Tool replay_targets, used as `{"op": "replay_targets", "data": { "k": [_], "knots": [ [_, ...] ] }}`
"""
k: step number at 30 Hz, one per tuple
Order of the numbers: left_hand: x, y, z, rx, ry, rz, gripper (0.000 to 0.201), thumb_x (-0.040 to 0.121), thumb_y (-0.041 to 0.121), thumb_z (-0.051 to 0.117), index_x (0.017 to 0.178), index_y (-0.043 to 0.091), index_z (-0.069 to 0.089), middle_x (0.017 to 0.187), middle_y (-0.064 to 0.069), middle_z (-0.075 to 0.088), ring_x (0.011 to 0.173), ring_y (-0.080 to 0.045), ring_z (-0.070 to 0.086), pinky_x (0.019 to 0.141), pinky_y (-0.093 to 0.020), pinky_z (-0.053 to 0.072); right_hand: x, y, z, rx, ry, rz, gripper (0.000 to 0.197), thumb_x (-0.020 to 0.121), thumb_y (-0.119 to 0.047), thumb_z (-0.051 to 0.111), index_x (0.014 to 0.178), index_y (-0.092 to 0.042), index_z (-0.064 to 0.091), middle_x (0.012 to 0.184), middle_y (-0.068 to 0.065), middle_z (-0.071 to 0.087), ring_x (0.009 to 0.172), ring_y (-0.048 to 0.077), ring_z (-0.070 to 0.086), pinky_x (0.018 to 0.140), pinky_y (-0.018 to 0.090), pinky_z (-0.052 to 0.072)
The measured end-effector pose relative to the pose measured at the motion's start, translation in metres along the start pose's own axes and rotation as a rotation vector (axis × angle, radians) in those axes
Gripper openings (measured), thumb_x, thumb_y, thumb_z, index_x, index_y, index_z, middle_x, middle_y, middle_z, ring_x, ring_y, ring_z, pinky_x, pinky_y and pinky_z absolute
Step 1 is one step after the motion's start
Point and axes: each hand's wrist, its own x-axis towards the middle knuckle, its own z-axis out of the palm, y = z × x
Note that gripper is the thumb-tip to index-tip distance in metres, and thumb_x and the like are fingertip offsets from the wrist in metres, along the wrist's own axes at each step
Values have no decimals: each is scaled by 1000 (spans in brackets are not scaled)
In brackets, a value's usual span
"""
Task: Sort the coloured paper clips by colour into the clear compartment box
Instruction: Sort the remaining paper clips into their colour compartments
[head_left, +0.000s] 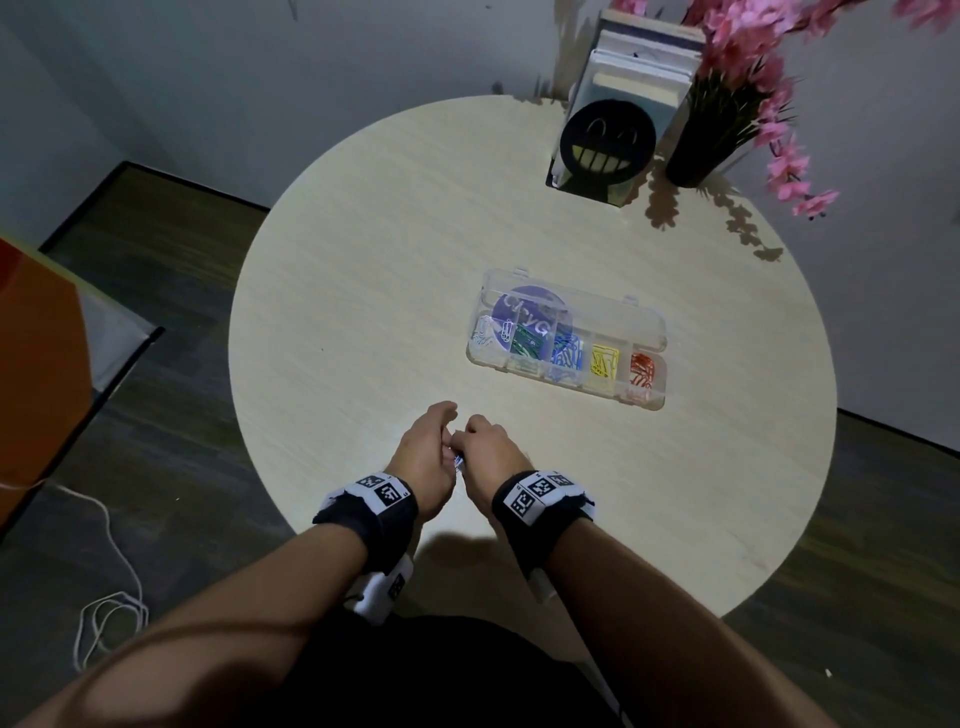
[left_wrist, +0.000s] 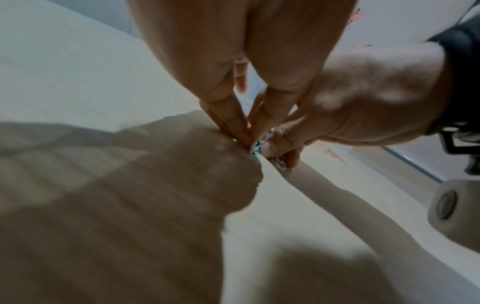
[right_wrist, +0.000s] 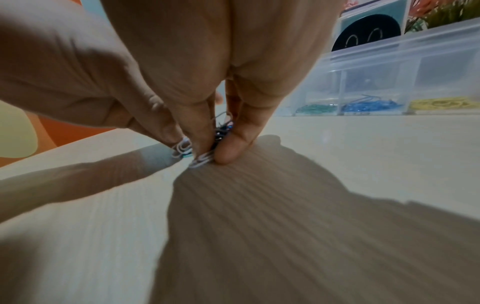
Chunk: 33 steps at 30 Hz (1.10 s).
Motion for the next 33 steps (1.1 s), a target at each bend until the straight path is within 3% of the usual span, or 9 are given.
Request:
{"op": "replay_targets", "data": {
  "k": [6,9,12,15,20,24,26,30,33],
  "knots": [
    [2,0,4,-199,62,-45,49,75,-8,44,114,20,52,90,0,54,78,-15,55,72,-16,45,3,6,-8,79,5,97,23,86,-7,46,101,-11,63,102,10,52,101,33,56,69,30,37],
    [9,0,1,-531,84,-176,33,82,-9,42,99,14,59,83,-5,54,68,-18,49,63,-25,43,0,19,-26,146,46,131,23,81,0,49,88,-10,68,100,11,61,93,31,58,70,31,45],
    [11,13,-9,-838,8,-329,15,88,2,47,95,6,60,81,-13,51,66,-21,46,57,-29,36,-5,28,-46,359,140,179,17,72,-1,61,76,-14,70,87,8,66,78,26,61,66,28,53],
    [10,33,-17,-1015,-211,-481,32,97,27,38,100,4,60,83,-16,59,69,-27,60,64,-33,52,-14,15,-63,497,169,76,12,72,-3,68,79,-12,70,81,4,63,74,18,56,56,8,42],
    [3,52,-24,-1434,-373,-554,35,92,23,37,93,1,64,83,-17,68,75,-29,65,72,-38,57,-24,-15,-79,397,51,-133,19,73,-6,71,91,-14,73,89,4,72,82,18,65,75,25,50],
    [5,49,-36,-1392,-287,-571,31,93,15,40,91,-6,62,79,-21,68,65,-30,68,61,-35,60,-23,4,-86,676,177,-23,18,76,-3,70,88,-16,70,70,-2,67,59,12,61,62,26,52],
    [5,43,-43,-1362,-195,-593,34,96,17,39,86,-8,61,72,-20,65,56,-28,67,52,-29,58,-17,18,-80,574,215,53,21,76,-8,73,95,-18,68,85,-1,66,71,16,61,69,28,50],
    [6,32,-52,-1359,-89,-576,35,97,18,38,82,-6,58,61,-18,64,49,-25,65,47,-26,56,-13,23,-40,36,-1,186,55,70,-33,77,118,-20,53,116,3,47,110,23,48,81,34,44],
    [4,27,-58,-1336,-65,-567,36,97,20,38,83,-6,59,64,-18,64,52,-26,65,48,-26,56,-12,10,-11,-12,-15,160,68,64,-39,82,120,-18,48,122,6,39,118,27,35,82,39,45]
  ]
}}
